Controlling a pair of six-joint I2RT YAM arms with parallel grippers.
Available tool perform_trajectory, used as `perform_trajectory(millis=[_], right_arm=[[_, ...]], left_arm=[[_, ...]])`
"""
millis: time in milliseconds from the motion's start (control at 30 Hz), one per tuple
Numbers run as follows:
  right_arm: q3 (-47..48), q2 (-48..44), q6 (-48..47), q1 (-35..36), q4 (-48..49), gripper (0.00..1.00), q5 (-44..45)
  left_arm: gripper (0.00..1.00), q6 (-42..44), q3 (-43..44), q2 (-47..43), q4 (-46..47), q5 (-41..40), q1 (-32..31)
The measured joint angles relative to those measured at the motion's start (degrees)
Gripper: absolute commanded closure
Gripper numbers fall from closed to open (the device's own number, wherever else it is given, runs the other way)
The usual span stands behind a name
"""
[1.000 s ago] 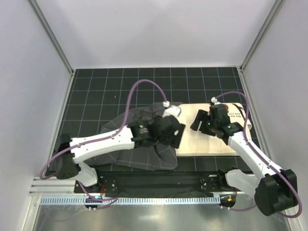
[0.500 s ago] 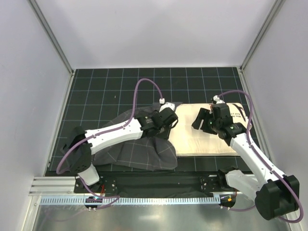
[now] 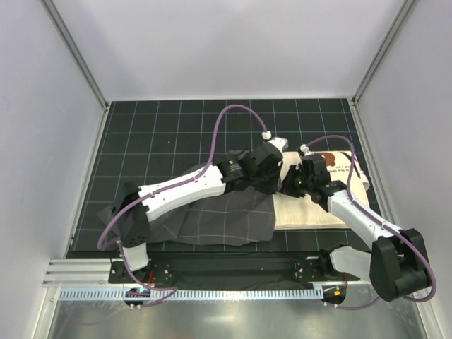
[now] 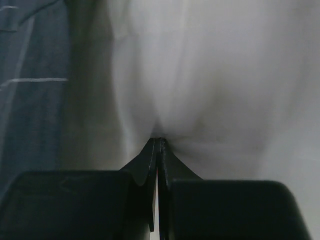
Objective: Put the pillow into the pillowcase
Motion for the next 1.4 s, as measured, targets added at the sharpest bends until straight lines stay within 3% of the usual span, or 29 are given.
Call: perform_trajectory(millis=[100, 267, 300, 367, 400, 733, 933, 1067, 1233, 1267, 1367, 1400], right_arm=[[0.0, -1.9, 0.2, 0.8, 0.3, 0.91, -1.0], [4.0, -8.8, -1.5, -0.3, -10.1, 0.41, 5.5], [5.6, -10.3, -2.3, -1.6, -12.4, 0.20, 6.5], [8.0, -12.8, -3.0, -5.3, -14.9, 0.03, 8.5], [8.9, -14.1, -3.1, -7.8, -15.6, 0.00, 9.4], [13.3, -13.2, -0.7, -29.2, -23.1, 0.00, 20.5], [13.7, -8.6, 2.2, -44.5, -20.5, 0.00, 19.6], [12.4, -3.0, 4.2, -46.8, -17.0, 0.00, 17.3], [5.4, 0.3, 5.8, -43.7, -9.1, 0.00, 16.0], [4.7, 0.4, 5.8, -43.2, -7.9, 0.03, 16.1], [3.9, 0.3, 5.3, -42.1, -5.2, 0.27, 15.5], [3.5, 0.2, 5.3, -41.2, -4.4, 0.49, 15.3]], left_arm=[[1.00, -1.1, 0.7, 3.7, 4.4, 5.6, -0.3], [1.00, -2.9, -2.6, 8.1, 8.1, 10.3, 1.8], [1.00, -3.0, -3.8, 8.3, 8.3, 10.2, 2.3], [1.00, -3.0, -5.5, 8.2, 8.4, 9.7, 3.1], [1.00, -3.0, -6.0, 8.2, 8.5, 9.2, 3.5], [1.00, -2.6, -8.7, 5.8, 8.5, 4.0, 3.8], [1.00, -1.8, -8.8, 5.8, 8.5, 4.0, 3.8], [1.00, -1.0, -8.8, 5.6, 8.3, 3.8, 3.9], [1.00, 0.1, -8.8, 4.5, 7.7, 3.2, 4.2], [1.00, 0.1, -8.8, 4.3, 7.6, 3.1, 4.2], [1.00, 0.2, -8.8, 3.6, 7.3, 3.1, 4.9], [1.00, 0.2, -8.8, 3.5, 7.3, 3.3, 5.1]])
